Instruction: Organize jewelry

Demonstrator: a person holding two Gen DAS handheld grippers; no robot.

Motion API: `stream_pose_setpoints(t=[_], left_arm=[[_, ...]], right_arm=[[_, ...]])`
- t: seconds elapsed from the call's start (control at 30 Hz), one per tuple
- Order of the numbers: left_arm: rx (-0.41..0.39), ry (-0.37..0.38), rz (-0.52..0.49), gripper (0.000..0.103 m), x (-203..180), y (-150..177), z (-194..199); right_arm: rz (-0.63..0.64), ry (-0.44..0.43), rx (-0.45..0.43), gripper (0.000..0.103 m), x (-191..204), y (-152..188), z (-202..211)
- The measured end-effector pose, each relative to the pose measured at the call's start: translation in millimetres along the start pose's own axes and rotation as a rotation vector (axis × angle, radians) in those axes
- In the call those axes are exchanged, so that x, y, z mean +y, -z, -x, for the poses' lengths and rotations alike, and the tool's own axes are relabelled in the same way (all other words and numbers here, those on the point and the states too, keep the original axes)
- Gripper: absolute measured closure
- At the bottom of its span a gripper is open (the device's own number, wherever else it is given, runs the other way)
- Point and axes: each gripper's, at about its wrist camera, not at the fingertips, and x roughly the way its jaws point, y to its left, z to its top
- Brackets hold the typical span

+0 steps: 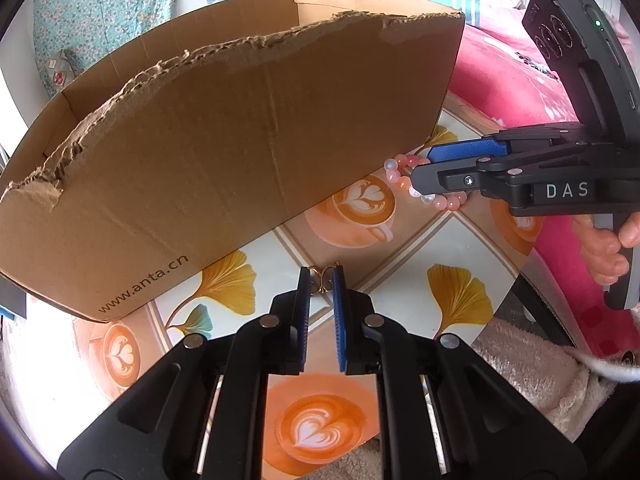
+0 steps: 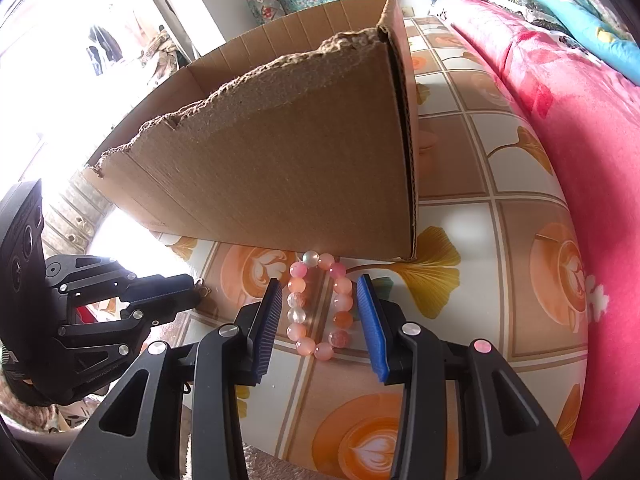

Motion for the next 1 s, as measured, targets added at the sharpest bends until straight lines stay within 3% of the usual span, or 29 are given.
stream_pose_setpoints(t=[0.47, 0.5, 0.53, 1.0], left_arm=[[-0.008, 0.032, 0.014, 0.093, 8, 5, 7], [-0.010, 0.035, 0.015, 0.094, 10, 6, 8], [-0.011, 0.040, 0.018, 0.103, 12, 6, 9], [-0.055, 0.082, 0.064, 0.103, 30, 20, 24]], right_arm=[[0.009, -0.001, 0.006, 0.065, 0, -1, 0], [0.010, 0.001, 0.007, 0.065, 0, -2, 0], [0.012, 0.003, 0.009, 0.065, 1, -2, 0], [0.147, 0.097, 0.063, 0.068, 30, -8, -8]])
